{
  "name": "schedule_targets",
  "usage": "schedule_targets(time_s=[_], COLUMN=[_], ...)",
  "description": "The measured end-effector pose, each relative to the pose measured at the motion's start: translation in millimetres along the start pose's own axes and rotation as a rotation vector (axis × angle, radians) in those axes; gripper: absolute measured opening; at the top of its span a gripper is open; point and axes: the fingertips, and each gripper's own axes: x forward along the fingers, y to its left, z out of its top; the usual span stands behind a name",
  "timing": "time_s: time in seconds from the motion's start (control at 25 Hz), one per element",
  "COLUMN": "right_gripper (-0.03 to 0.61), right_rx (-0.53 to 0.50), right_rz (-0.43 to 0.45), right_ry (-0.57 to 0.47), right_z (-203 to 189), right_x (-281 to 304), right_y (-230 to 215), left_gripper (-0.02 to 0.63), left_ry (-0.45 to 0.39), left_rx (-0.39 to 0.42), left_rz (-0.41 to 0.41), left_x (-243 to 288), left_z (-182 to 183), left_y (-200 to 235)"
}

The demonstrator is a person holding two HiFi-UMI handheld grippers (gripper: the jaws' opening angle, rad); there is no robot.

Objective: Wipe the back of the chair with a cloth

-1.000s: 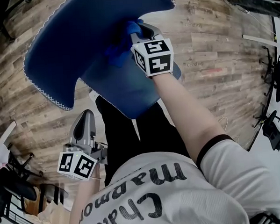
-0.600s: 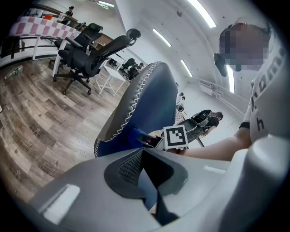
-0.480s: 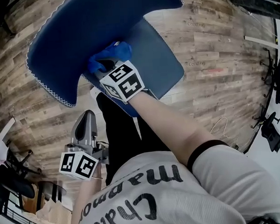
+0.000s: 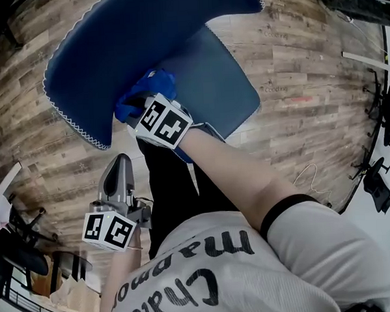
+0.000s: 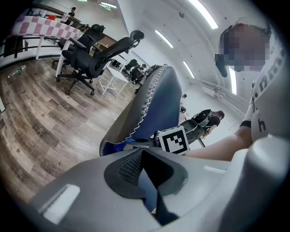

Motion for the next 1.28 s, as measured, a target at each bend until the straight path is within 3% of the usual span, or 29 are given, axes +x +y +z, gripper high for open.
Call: schedule_targets(time_s=[0.16, 0.48, 0.76, 1.28], right_gripper=[0.049, 0.049, 0.049, 0.049], right_rx=[0.017, 0.139, 0.127, 0.415], right_rz=[0.010, -0.177, -0.245, -0.610], right_ry=[0.025, -0.032, -0.013, -0.170], right_z=[-1.6, 8.0, 1.4, -20.3], right_x=[0.4, -50.3, -78.6, -186.4], right_y=[-15.2, -114.6, -154.3, -270.8], left_gripper=[0.003, 0.003, 0.003, 0.004], left_ry=[0.004, 0.023, 0.027, 0.017], left_rx=[-0.001, 0.001, 0.007, -0.019], left_rz=[0.002, -0.004, -0.011, -0.024], left_x=[2.6, 17.1, 34.3, 63.2], left_z=[1.2, 5.3, 10.0, -0.4], left_y=[1.0, -4.4, -13.0, -47.3])
